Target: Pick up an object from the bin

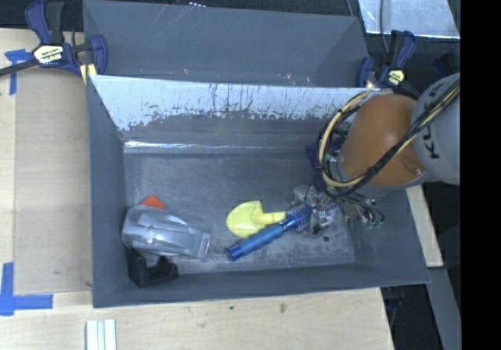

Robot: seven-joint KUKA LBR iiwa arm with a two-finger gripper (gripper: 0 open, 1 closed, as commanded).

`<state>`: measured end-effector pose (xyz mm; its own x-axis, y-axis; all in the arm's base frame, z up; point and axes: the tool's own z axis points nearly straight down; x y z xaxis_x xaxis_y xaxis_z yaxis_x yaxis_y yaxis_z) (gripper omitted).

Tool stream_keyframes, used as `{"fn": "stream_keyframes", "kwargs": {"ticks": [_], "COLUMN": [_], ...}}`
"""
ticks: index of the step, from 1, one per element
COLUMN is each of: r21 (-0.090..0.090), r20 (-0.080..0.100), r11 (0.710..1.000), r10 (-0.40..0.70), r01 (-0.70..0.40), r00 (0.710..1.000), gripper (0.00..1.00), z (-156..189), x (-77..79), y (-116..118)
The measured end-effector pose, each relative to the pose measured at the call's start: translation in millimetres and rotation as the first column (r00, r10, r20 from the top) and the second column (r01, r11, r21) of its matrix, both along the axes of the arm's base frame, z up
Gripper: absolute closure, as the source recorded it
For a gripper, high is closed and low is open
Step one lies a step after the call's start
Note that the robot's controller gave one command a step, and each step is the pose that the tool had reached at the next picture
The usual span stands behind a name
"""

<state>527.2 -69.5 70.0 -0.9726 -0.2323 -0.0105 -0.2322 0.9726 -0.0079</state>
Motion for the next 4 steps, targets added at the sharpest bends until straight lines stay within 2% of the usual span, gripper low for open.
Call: {"fn": "stream_keyframes", "kwargs": {"ticks": [1,2,3,4], "r21": [0.000,0.000,0.000,0.000], "r20": [0.000,0.006,0.004,0.004], "r11": [1.000,1.000,1.000,1.000], "r10": [0.000,-0.018,-0.017,-0.017], "r01": [0.000,0.018,0.017,0.017], "r00": [1.000,1.000,1.000,1.000], "gripper": [1.00,0.00,1.00,1.00], "z": [0,0,0,0], "x": [0.0,23.1,22.3,22.3], "y": [0,4,3,3]}}
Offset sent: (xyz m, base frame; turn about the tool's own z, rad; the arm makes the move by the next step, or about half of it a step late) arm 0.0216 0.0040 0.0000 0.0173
